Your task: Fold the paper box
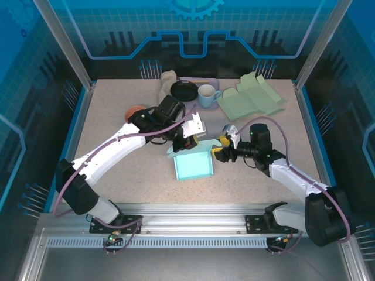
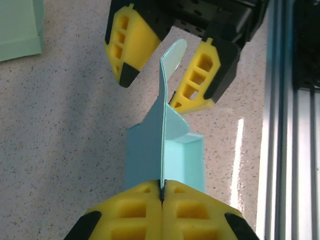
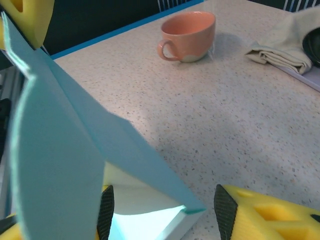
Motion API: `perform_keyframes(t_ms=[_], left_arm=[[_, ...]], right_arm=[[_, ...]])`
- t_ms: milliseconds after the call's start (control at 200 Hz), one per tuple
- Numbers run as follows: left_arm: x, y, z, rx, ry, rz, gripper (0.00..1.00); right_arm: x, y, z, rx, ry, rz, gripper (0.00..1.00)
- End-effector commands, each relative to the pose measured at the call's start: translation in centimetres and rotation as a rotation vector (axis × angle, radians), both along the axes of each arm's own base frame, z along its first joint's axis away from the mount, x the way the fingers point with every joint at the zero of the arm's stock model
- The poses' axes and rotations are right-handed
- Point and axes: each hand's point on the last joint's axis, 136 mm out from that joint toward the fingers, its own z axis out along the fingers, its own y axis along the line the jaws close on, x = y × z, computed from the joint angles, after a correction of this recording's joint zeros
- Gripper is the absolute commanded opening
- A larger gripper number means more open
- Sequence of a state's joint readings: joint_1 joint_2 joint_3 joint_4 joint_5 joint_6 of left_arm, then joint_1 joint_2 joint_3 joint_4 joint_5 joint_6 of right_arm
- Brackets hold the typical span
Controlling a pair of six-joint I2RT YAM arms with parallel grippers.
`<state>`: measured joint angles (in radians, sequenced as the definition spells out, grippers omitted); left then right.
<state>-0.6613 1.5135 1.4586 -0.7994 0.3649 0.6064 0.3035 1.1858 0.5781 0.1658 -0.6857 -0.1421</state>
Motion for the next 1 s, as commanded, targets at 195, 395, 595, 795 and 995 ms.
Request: perform_keyframes(t_ms=[195,395,595,795,995], left_arm=[[-3.2,-1.0,4.6,-0.183,-0.033,-0.144,0.05],[-3.0,-1.2,4.2,-0.173,-0.019,-0.145,0.05],[-2.7,-1.4,3.6,-0.154,0.001,-0.142,0.05],[-2.7,-1.4,3.6,-0.156,0.006,-0.145,0.05],[-2.7,-1.5,3.6,-0.155,0.006,-0.143,0.06]], right_arm=[[-2.5,1.7,2.7,0.048,-0.057,0.147,0.58],[-3.1,1.9,3.3,0.031,-0.140,0.161,0.61],[-3.3,1.8,3.5,0.028,-0.267,0.173,0.61],[-4.5,2.2,3.6,0.036,-0.344,0.234,0.53],[-5.0,2.5,3.3,0.018,-0.333,0.255,0.29]])
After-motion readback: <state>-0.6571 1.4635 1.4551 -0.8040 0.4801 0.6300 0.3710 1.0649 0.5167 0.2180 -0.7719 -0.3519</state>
